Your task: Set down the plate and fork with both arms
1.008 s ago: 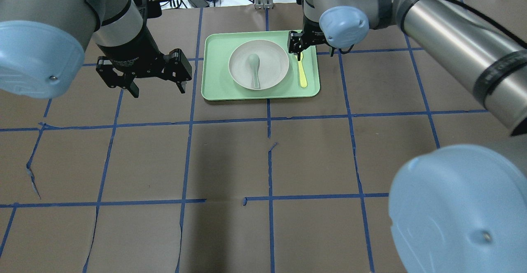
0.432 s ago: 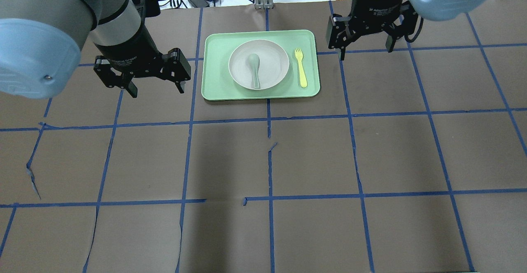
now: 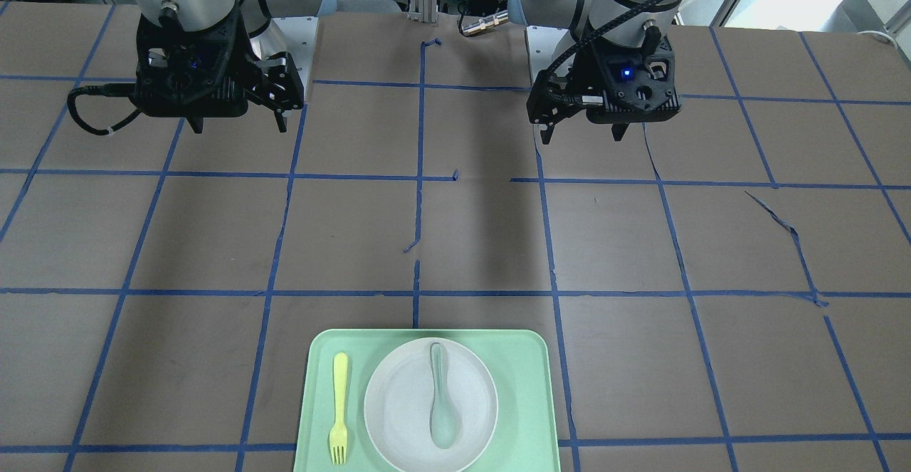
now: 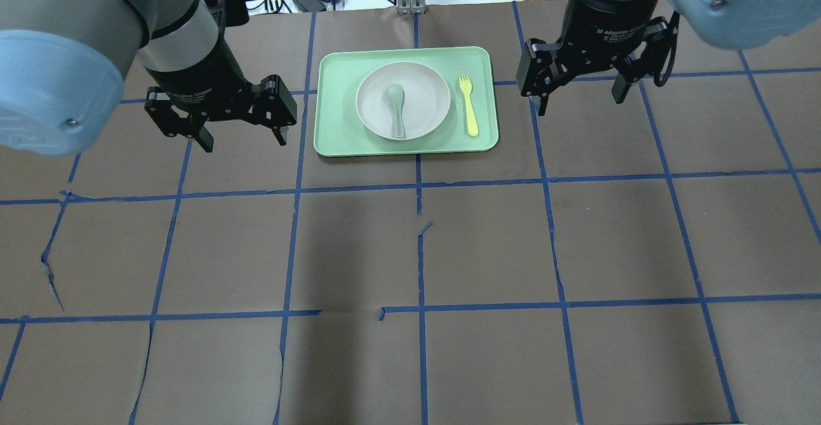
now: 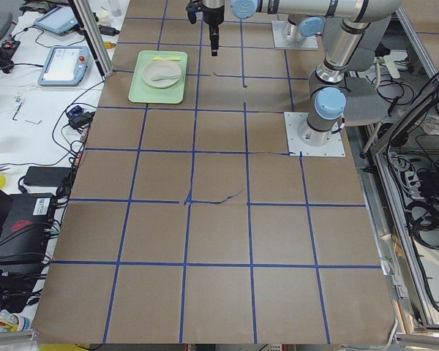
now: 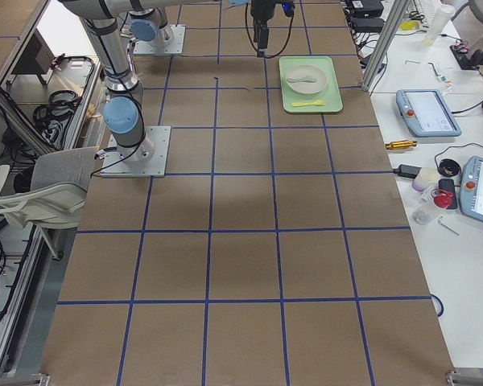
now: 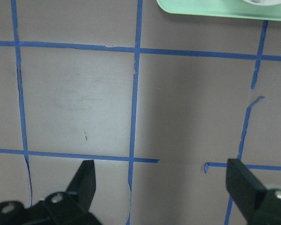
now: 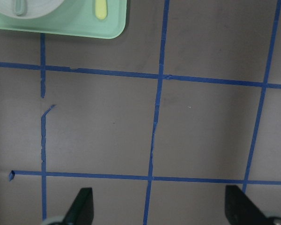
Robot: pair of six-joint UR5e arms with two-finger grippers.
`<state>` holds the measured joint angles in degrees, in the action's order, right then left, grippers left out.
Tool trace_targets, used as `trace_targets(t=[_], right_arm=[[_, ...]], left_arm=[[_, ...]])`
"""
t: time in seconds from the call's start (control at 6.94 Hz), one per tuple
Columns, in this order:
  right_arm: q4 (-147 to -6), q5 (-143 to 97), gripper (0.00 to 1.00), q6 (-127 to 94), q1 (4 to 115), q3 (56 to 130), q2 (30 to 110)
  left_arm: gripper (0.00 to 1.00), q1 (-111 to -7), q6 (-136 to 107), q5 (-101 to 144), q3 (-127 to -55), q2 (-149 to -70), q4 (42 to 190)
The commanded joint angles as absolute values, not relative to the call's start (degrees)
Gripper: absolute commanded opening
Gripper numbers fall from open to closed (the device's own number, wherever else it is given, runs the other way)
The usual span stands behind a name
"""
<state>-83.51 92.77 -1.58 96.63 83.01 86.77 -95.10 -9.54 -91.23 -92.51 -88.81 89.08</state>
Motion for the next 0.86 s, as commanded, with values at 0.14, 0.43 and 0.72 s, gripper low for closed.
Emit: trace_targets(t=[0.14, 0.43, 0.72], right_arm=[[-86.8, 91.6, 1.0, -1.4, 96.6, 83.1, 86.5], [-86.8, 91.6, 1.0, -1.4, 96.8, 83.1, 86.5], [-86.8, 91.5, 1.0, -1.5, 97.3, 83.1, 86.5]], left_arm=[[1.0, -95.1, -9.7, -91.2, -92.7, -88.9, 89.1], [1.0, -95.1, -9.7, -91.2, -92.7, -88.7, 89.1], [1.0, -95.1, -9.6, -91.2, -92.8, -88.6, 89.1]])
